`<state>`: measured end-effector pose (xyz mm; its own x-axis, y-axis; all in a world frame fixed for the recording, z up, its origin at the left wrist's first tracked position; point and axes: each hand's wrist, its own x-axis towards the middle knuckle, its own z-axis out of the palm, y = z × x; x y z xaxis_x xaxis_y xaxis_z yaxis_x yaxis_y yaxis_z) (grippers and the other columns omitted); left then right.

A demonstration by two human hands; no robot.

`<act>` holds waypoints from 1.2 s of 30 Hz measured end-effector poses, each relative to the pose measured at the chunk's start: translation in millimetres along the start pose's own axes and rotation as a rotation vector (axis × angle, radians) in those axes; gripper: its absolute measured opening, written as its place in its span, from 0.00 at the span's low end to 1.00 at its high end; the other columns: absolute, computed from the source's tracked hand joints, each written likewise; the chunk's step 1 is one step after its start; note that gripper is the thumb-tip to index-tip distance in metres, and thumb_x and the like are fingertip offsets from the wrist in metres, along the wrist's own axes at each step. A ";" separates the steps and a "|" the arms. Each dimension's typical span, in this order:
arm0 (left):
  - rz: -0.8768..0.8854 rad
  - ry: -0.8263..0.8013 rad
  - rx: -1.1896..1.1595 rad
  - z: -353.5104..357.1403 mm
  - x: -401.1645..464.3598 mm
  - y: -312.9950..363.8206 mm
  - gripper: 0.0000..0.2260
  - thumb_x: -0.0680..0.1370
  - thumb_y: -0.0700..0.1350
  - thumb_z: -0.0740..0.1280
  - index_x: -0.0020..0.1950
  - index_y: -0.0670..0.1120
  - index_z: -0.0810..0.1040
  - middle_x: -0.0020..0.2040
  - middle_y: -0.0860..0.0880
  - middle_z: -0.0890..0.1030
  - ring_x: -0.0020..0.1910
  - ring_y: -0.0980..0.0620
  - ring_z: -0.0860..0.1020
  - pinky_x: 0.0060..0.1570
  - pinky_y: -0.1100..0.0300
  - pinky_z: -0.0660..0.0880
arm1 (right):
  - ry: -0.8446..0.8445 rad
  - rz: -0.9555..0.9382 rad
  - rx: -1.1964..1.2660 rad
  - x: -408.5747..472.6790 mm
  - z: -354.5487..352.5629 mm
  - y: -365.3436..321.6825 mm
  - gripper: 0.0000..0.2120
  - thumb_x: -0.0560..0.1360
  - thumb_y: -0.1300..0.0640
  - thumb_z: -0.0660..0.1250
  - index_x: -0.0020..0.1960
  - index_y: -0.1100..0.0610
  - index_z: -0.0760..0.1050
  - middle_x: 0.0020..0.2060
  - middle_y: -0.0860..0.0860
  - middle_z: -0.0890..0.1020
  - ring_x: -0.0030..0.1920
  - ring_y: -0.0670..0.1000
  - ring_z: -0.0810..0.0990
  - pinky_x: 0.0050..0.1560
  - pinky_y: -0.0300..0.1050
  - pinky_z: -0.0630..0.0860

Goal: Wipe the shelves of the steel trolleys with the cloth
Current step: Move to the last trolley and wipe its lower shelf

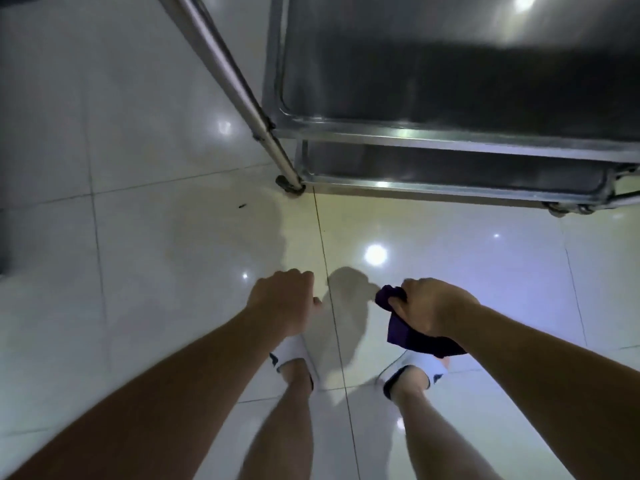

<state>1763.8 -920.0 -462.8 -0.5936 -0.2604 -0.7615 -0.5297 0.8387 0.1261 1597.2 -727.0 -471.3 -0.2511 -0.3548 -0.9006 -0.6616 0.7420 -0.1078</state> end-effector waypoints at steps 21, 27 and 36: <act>-0.226 0.295 -0.281 -239.0 -369.7 -157.5 0.18 0.84 0.57 0.59 0.69 0.49 0.74 0.64 0.47 0.77 0.62 0.45 0.77 0.59 0.50 0.75 | 0.313 -0.281 -0.280 -342.1 -229.8 -320.7 0.19 0.83 0.39 0.53 0.53 0.53 0.74 0.43 0.49 0.78 0.45 0.52 0.79 0.49 0.51 0.78; -0.289 0.461 -0.354 -297.5 -404.6 -195.2 0.17 0.83 0.56 0.59 0.68 0.49 0.75 0.63 0.49 0.77 0.60 0.47 0.77 0.54 0.52 0.73 | 0.448 -0.359 -0.340 -381.0 -297.5 -384.8 0.17 0.83 0.38 0.52 0.51 0.50 0.70 0.43 0.48 0.76 0.45 0.53 0.78 0.51 0.55 0.79; -0.476 0.559 -0.298 -404.1 -408.3 -255.0 0.17 0.83 0.55 0.58 0.69 0.50 0.74 0.64 0.49 0.77 0.59 0.47 0.78 0.54 0.52 0.74 | 0.562 -0.490 -0.397 -367.8 -424.1 -451.1 0.20 0.84 0.39 0.52 0.57 0.54 0.73 0.43 0.49 0.74 0.45 0.53 0.76 0.45 0.50 0.73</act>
<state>1896.4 -1220.7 72.9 -0.4369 -0.8267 -0.3544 -0.8962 0.4340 0.0924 1688.5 -1172.5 87.1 -0.1153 -0.8927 -0.4356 -0.9603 0.2123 -0.1808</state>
